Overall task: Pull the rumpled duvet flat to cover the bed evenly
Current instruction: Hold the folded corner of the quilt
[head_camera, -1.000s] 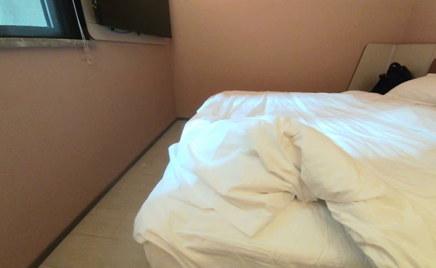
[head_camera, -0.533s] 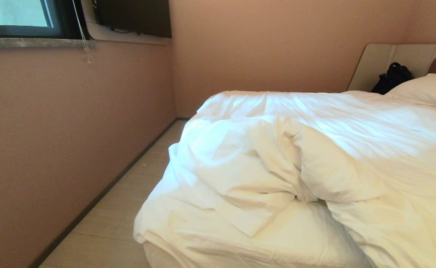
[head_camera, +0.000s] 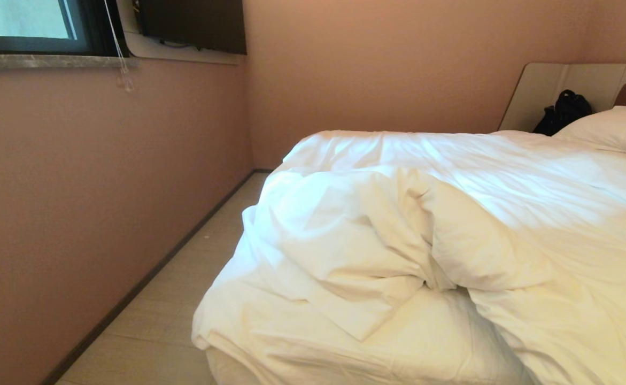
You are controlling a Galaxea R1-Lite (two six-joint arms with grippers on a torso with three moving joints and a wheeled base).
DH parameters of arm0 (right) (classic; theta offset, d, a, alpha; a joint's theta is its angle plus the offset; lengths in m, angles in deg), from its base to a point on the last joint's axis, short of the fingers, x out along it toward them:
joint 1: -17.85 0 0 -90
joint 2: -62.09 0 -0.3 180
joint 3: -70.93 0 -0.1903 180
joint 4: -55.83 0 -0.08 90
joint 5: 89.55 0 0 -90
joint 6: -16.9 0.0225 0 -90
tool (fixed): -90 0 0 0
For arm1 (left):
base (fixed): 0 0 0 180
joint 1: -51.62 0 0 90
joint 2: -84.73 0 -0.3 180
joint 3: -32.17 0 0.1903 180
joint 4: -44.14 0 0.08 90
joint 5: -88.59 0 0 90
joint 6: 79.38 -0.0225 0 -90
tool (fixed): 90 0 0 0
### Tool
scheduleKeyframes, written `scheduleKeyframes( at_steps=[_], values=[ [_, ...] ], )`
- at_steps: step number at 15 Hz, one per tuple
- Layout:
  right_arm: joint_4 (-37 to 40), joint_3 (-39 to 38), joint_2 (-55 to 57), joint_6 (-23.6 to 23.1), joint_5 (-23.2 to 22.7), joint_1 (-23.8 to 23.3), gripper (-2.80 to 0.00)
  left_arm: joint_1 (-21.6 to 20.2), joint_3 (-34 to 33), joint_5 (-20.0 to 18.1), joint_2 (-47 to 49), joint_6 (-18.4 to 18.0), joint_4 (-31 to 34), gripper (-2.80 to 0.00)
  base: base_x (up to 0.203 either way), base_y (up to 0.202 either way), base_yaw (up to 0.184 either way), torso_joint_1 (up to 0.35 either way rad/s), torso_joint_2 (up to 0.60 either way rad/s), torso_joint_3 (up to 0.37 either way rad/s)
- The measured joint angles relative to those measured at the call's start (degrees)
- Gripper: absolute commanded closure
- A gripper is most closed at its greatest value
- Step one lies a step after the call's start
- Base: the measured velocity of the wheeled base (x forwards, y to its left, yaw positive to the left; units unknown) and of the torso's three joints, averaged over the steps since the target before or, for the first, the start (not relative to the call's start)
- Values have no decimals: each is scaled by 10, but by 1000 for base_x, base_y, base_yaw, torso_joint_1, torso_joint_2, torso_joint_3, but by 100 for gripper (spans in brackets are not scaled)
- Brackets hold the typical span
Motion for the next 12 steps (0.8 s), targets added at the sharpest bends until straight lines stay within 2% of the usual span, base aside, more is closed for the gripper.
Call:
scheduleKeyframes(
  at_steps=[7,10,12],
  values=[
    [0,0,0,0,0,0,0,4,128,-77,380,77,-111,0,0,0,0,0,0,0],
    [0,0,0,0,0,0,0,31,195,-94,545,96,-147,0,0,0,0,0,0,0],
    [0,0,0,0,0,0,0,67,232,-98,648,100,-184,0,0,0,0,0,0,0]
  ],
)
